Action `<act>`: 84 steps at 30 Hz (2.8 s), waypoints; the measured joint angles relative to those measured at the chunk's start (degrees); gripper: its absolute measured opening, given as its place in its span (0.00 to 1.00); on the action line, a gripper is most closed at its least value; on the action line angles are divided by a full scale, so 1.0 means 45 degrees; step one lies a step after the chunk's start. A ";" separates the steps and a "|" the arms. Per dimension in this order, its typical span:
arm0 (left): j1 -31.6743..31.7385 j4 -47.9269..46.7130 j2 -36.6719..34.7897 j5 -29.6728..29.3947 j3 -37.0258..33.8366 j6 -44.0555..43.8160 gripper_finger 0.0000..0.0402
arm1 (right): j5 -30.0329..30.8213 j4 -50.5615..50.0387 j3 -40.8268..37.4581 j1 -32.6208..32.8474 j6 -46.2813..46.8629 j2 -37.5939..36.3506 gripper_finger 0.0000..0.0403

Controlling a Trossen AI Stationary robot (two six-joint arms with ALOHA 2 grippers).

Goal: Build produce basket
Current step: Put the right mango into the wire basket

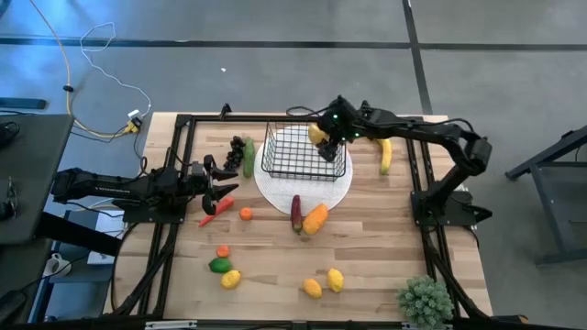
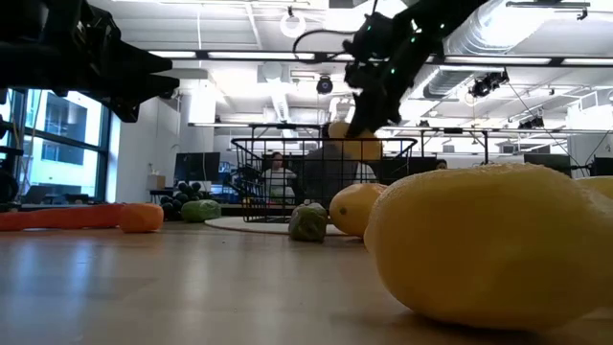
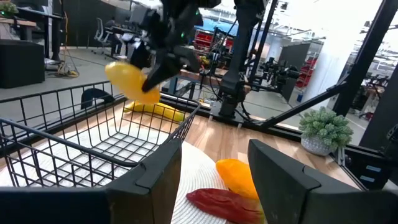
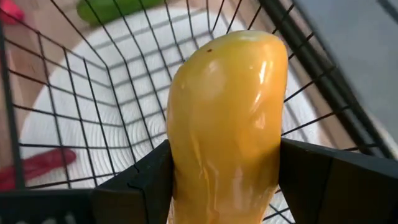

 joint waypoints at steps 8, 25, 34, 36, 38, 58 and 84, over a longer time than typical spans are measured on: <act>0.0000 0.0000 0.0000 0.0005 0.0000 0.0000 0.43 | -0.0018 0.0024 -0.0005 0.0000 0.0029 0.0910 0.52; 0.0000 0.0005 0.0000 0.0013 0.0000 -0.3129 0.43 | 0.0955 -0.0102 -0.0010 0.0000 0.0675 0.1750 0.52; -0.0005 0.0015 0.0000 0.0015 0.0002 -0.4325 0.43 | 0.1805 -0.0107 -0.0010 0.0000 0.0956 0.1750 0.52; -0.0005 0.0015 0.0000 0.0015 0.0000 -0.4336 0.43 | 0.1820 -0.0104 -0.0010 0.0000 0.1059 0.1750 0.52; -0.0003 0.0015 0.0000 0.0015 0.0000 -0.4337 0.43 | 0.1999 -0.0107 -0.0010 0.0001 0.1282 0.1750 0.53; 0.0000 0.0010 0.0000 0.0092 0.0000 -0.4347 0.46 | 0.2738 -0.0658 -0.0010 0.0015 0.3123 0.1735 0.66; -0.0002 -0.0276 0.0000 0.0466 0.0000 -0.4668 0.58 | 0.2364 -0.1477 -0.0010 0.0010 0.4628 0.1508 0.66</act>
